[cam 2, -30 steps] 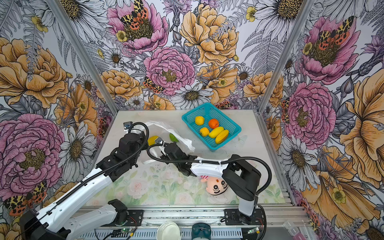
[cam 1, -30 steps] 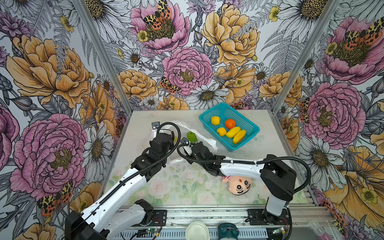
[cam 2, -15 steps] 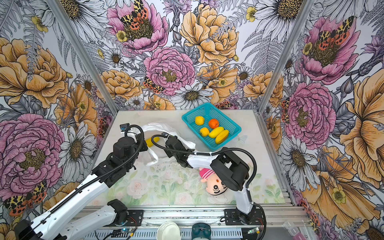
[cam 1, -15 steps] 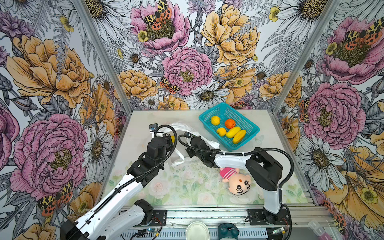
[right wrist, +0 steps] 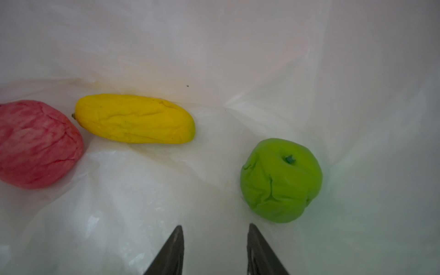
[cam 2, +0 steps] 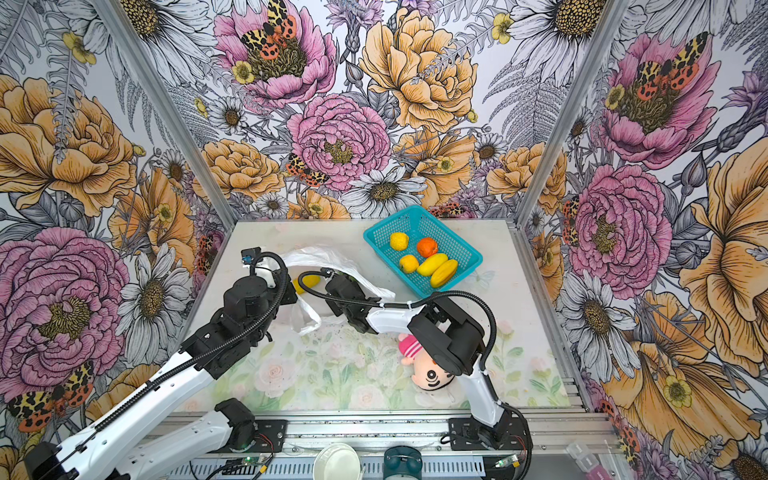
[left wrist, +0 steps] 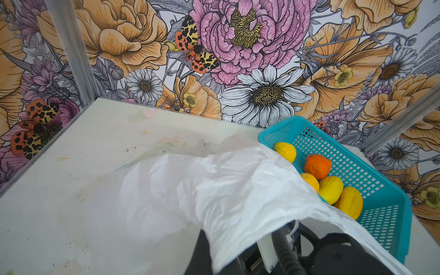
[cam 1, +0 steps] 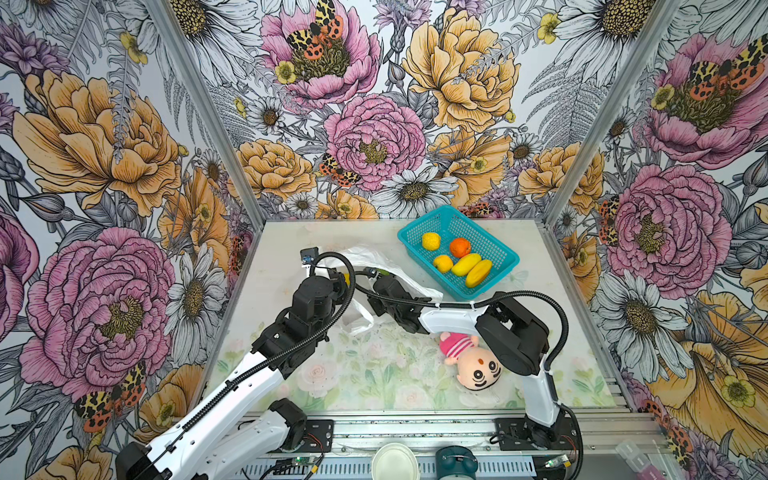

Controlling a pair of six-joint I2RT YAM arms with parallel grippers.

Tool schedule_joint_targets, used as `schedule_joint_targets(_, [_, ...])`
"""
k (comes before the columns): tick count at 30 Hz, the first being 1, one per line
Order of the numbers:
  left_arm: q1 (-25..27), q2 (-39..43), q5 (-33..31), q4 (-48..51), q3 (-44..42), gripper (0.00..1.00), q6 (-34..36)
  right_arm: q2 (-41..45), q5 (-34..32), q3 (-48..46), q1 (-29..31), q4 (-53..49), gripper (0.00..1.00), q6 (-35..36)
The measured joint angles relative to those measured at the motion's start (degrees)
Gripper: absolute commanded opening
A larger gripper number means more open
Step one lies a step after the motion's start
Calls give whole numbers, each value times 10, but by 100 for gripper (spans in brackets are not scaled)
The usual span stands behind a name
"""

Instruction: Untie the knot of the plastic bag and take out the fruit

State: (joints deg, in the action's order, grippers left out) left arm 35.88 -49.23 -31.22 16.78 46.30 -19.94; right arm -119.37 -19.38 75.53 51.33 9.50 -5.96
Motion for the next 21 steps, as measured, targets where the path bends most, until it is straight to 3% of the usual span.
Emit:
schedule_joint_targets(7, [11, 26, 2, -19, -13, 0, 10, -47, -52, 89, -10, -66, 79, -10])
schedule_joint_targets(21, [25, 42, 37, -60, -29, 0, 37, -146, -82, 237, -46, -222, 80, -65])
